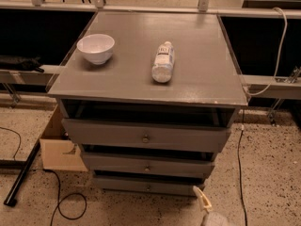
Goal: Open bottom drawer
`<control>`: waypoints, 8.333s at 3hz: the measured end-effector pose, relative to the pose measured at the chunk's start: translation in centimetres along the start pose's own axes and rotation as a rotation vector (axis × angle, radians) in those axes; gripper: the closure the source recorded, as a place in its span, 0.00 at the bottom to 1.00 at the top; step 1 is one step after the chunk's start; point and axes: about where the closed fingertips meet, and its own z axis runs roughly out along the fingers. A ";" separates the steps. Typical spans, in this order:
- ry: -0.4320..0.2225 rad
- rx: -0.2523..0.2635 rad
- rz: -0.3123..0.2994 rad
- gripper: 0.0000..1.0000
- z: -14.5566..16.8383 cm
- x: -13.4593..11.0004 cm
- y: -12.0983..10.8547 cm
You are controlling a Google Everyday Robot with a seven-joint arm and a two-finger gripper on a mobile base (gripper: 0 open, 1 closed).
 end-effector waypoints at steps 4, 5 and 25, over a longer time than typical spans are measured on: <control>0.368 -0.070 -0.037 0.00 -0.3 5.6 -2.3; 0.368 -0.069 -0.037 0.00 -0.3 5.6 -2.3; 1.034 0.246 -0.677 0.00 11.5 23.8 -7.5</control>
Offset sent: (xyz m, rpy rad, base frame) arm 0.0087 0.0067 -0.0061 -0.1865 -0.0980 -0.0414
